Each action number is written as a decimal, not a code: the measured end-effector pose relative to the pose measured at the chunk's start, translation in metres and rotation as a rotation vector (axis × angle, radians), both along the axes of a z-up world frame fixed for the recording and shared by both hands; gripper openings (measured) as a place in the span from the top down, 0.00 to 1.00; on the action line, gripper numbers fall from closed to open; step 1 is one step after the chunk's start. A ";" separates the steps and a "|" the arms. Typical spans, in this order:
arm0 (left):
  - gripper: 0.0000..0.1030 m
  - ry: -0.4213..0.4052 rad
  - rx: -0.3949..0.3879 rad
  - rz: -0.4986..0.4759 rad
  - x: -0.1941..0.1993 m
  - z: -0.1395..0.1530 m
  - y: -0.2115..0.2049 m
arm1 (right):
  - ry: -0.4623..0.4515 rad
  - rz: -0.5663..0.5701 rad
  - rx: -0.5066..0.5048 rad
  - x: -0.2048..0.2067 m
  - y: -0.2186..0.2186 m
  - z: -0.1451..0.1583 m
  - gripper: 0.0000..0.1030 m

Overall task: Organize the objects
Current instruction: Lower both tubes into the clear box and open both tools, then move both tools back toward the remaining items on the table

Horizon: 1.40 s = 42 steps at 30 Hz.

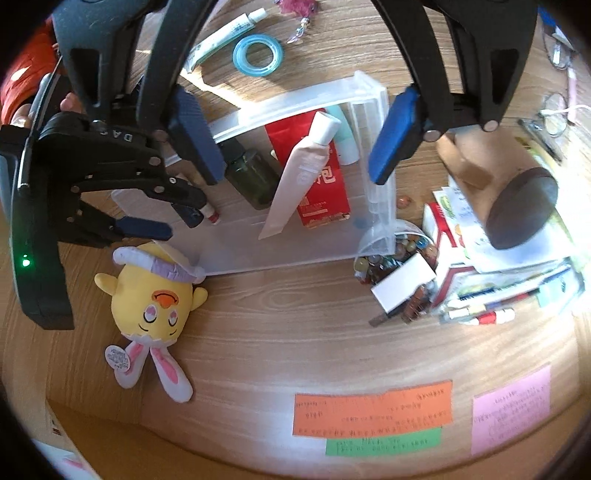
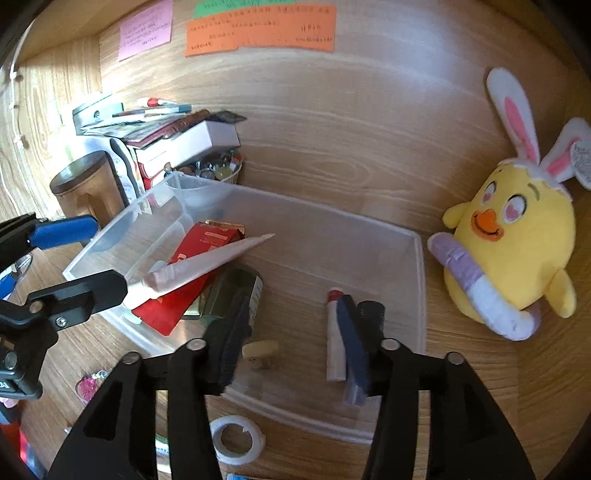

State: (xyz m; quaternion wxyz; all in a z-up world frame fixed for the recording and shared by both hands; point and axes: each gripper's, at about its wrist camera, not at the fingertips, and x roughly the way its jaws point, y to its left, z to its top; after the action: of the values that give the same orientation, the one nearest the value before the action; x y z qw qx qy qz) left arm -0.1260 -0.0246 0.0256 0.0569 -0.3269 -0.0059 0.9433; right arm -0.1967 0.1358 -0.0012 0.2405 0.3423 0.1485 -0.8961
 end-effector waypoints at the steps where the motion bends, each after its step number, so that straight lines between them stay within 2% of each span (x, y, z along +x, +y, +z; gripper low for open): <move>1: 0.15 0.009 -0.009 0.003 0.004 0.002 0.000 | 0.011 0.001 0.003 0.003 0.001 0.003 0.46; 6: 0.09 0.032 -0.024 0.001 0.018 0.008 0.001 | 0.049 0.008 -0.005 0.021 0.009 0.013 0.35; 14: 0.08 0.023 -0.031 -0.005 0.039 0.004 0.001 | 0.062 0.012 -0.042 0.050 0.027 0.021 0.33; 20: 0.08 -0.007 -0.030 -0.015 0.051 -0.008 0.003 | 0.049 0.000 -0.052 0.068 0.040 0.014 0.32; 25: 0.08 -0.052 -0.032 -0.032 0.059 -0.024 0.008 | 0.006 -0.006 -0.045 0.078 0.050 -0.002 0.32; 30: 0.08 -0.099 -0.032 -0.046 0.062 -0.041 0.014 | -0.077 -0.012 -0.039 0.080 0.057 -0.024 0.29; 36: 0.08 -0.173 0.004 -0.047 0.051 -0.064 0.015 | -0.170 0.002 -0.046 0.086 0.061 -0.047 0.25; 38: 0.09 -0.185 0.016 -0.043 0.047 -0.068 0.013 | -0.178 0.008 -0.025 0.089 0.061 -0.052 0.25; 42: 0.19 -0.193 0.027 -0.041 0.042 -0.072 0.013 | -0.196 0.023 0.019 0.091 0.058 -0.062 0.25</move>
State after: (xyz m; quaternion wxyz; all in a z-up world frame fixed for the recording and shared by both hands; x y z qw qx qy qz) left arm -0.0842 -0.0113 -0.0460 0.0796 -0.4156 -0.0174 0.9059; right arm -0.1057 0.1940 -0.0630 0.2609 0.4289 0.1365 -0.8540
